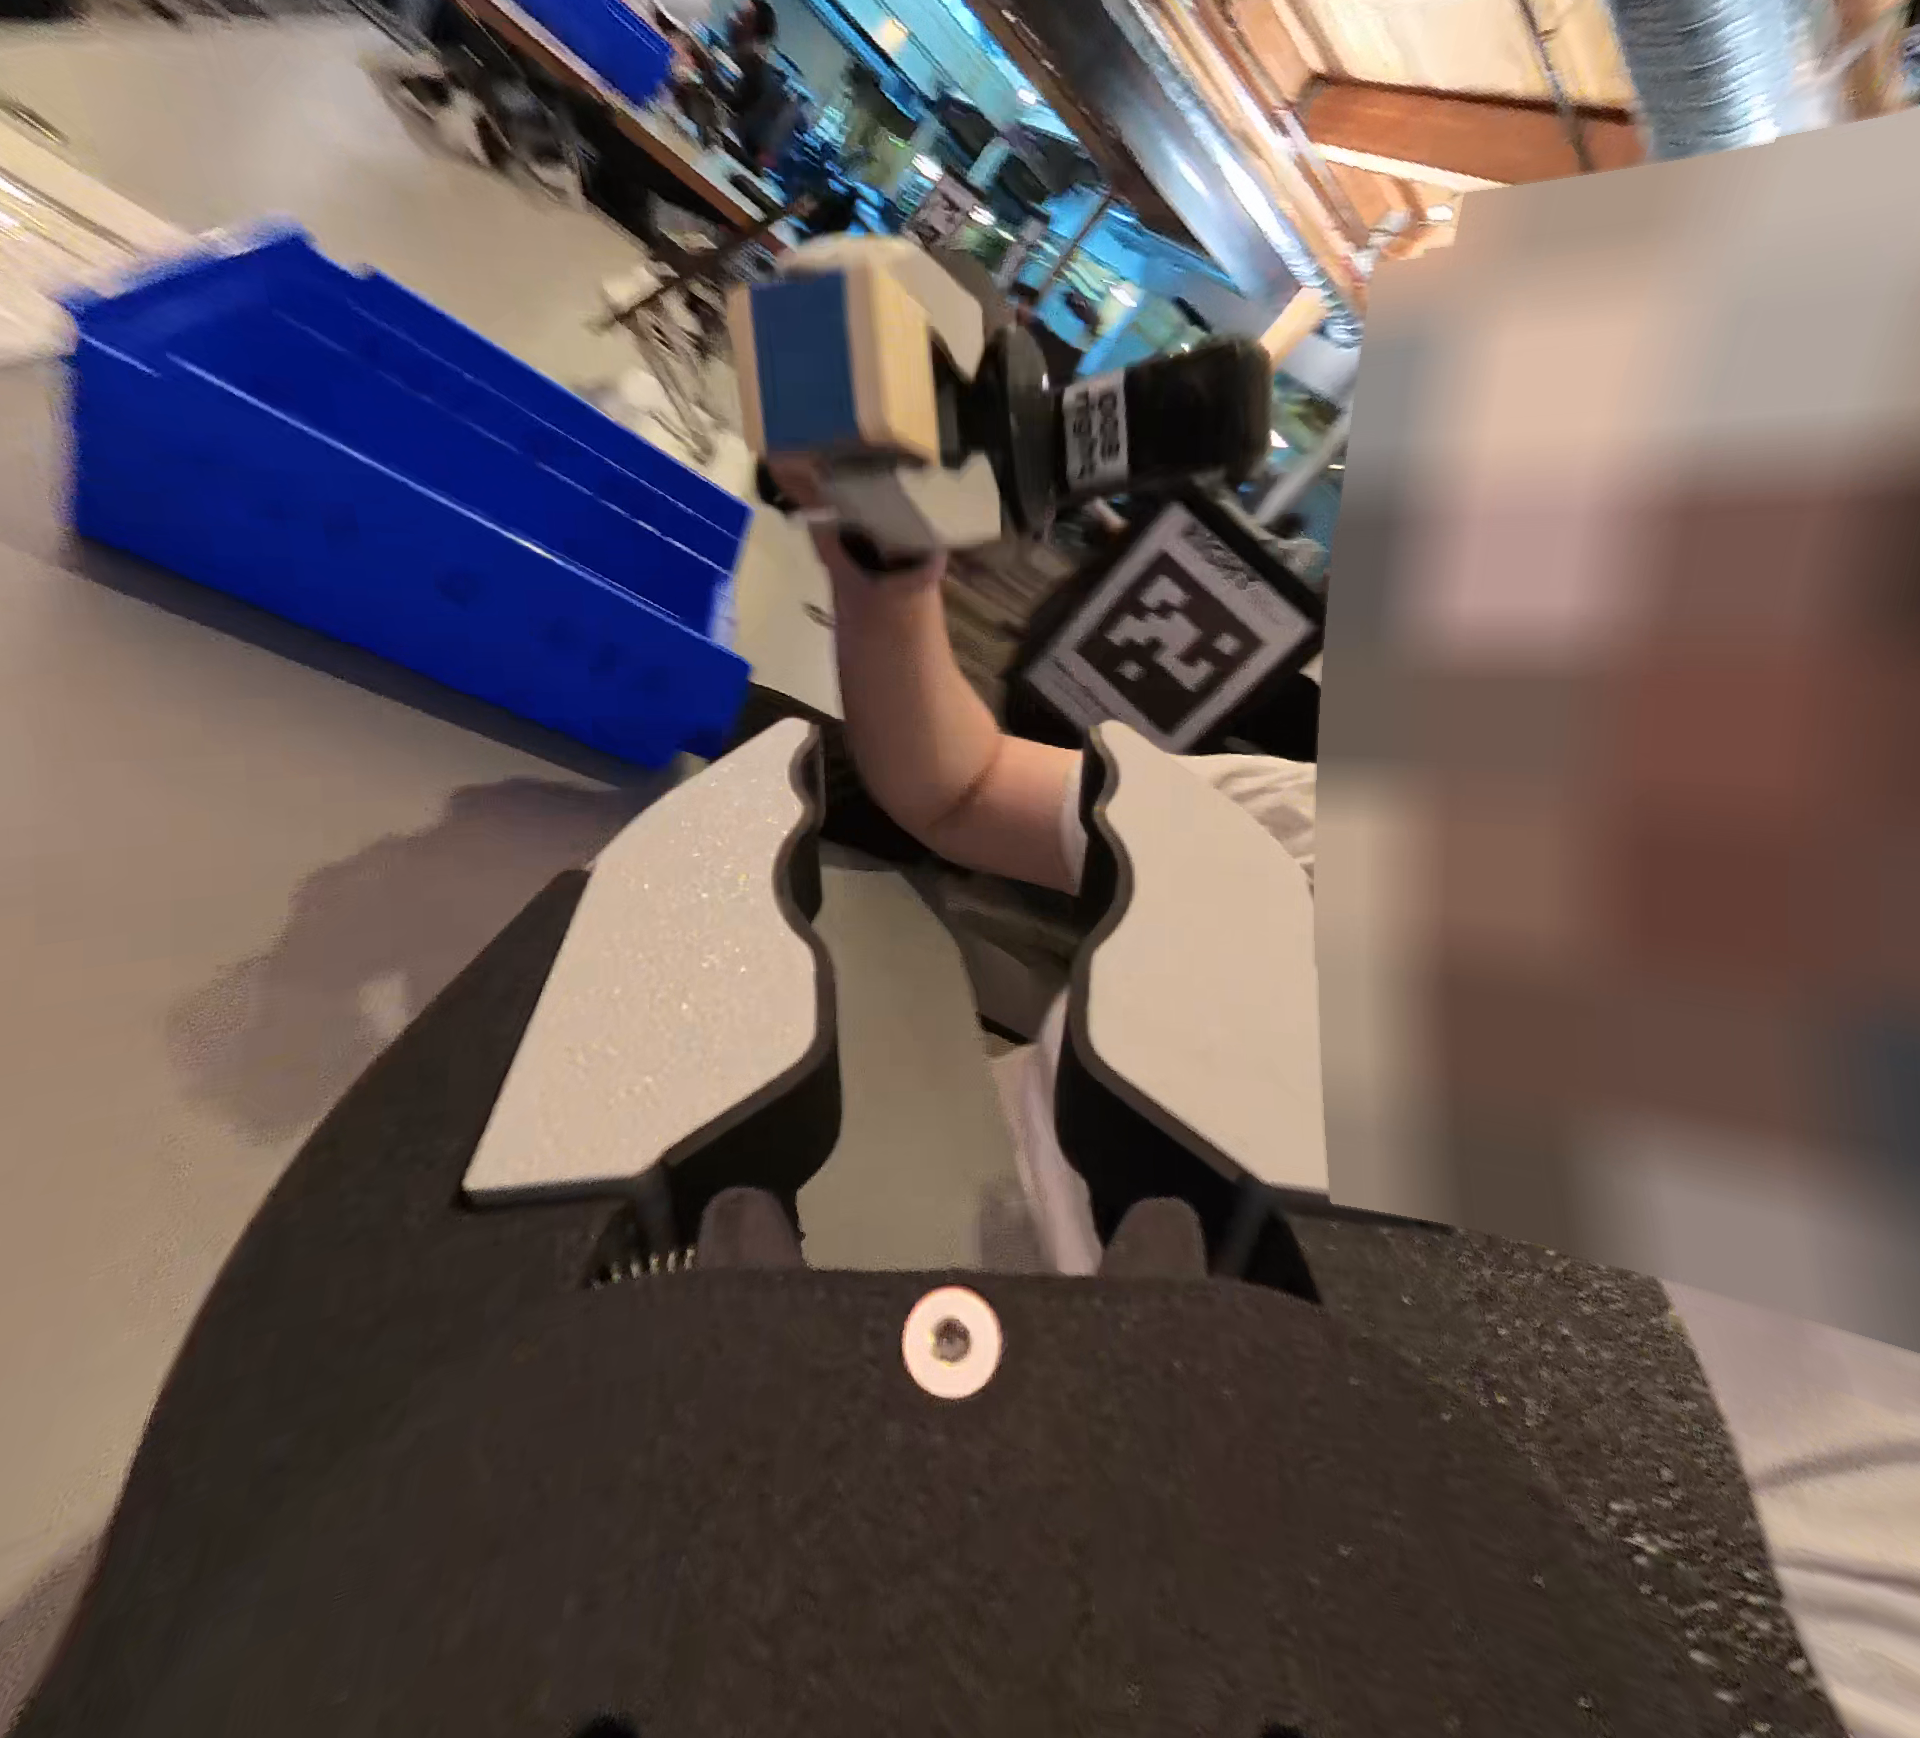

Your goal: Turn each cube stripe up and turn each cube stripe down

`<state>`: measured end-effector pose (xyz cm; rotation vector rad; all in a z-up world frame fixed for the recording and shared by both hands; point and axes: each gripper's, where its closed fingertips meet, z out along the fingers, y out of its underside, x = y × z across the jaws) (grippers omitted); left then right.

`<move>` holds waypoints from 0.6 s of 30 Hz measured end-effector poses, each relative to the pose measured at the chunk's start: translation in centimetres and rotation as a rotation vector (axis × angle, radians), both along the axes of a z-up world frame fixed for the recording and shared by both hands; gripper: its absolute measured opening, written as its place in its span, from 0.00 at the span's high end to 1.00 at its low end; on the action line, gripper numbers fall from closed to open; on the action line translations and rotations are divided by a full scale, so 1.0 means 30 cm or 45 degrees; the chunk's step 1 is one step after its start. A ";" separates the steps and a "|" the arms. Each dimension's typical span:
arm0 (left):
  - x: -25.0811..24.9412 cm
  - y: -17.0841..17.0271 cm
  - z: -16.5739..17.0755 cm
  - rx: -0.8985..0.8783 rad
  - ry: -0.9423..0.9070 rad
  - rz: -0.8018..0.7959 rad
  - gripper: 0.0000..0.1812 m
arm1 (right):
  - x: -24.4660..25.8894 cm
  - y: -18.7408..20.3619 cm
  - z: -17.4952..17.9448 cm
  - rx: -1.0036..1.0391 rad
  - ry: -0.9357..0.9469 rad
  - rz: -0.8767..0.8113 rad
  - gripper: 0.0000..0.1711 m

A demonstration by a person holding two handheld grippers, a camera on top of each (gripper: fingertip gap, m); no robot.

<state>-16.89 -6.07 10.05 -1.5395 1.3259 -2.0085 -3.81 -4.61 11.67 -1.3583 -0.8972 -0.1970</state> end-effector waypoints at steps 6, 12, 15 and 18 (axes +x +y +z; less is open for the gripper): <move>-0.131 0.087 0.079 0.260 0.001 0.313 0.78 | 0.701 0.098 -0.346 -0.918 0.485 -0.729 0.73; -0.161 0.091 0.086 0.362 0.064 0.405 0.80 | 0.883 0.077 -0.730 -1.465 0.553 -1.050 0.73; -0.151 0.080 0.084 0.355 0.072 0.391 0.80 | 0.920 0.065 -0.780 -1.546 0.539 -1.191 0.73; -0.139 0.074 0.062 0.357 0.116 0.368 0.81 | 0.956 0.049 -0.808 -1.592 0.523 -1.300 0.73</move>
